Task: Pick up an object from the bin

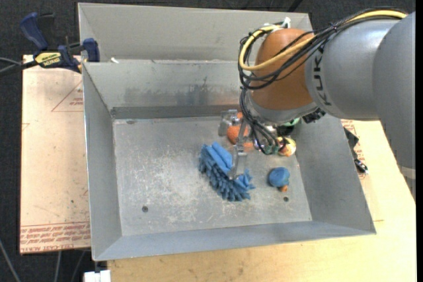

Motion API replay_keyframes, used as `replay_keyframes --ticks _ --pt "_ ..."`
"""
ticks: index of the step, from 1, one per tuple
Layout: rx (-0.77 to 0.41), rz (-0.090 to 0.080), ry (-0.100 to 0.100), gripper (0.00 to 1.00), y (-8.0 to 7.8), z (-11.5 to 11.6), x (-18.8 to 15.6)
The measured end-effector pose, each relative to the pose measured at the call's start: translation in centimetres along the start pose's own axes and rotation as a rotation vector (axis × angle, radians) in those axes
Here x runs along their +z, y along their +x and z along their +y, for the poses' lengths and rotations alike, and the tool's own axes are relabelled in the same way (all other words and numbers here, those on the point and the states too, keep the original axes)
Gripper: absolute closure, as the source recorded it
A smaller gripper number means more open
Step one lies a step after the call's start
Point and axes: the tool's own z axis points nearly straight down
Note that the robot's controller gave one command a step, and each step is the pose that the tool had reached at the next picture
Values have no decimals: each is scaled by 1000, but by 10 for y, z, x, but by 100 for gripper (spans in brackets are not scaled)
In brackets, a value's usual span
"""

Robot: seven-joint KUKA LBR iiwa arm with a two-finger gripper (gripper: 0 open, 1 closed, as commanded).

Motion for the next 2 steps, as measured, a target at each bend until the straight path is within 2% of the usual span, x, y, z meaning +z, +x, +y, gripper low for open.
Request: replay_keyframes --ticks 1,2 --pt "84 -1 -3 0 5 18 33" --pt "141 -3 -2 100 6 27 42"
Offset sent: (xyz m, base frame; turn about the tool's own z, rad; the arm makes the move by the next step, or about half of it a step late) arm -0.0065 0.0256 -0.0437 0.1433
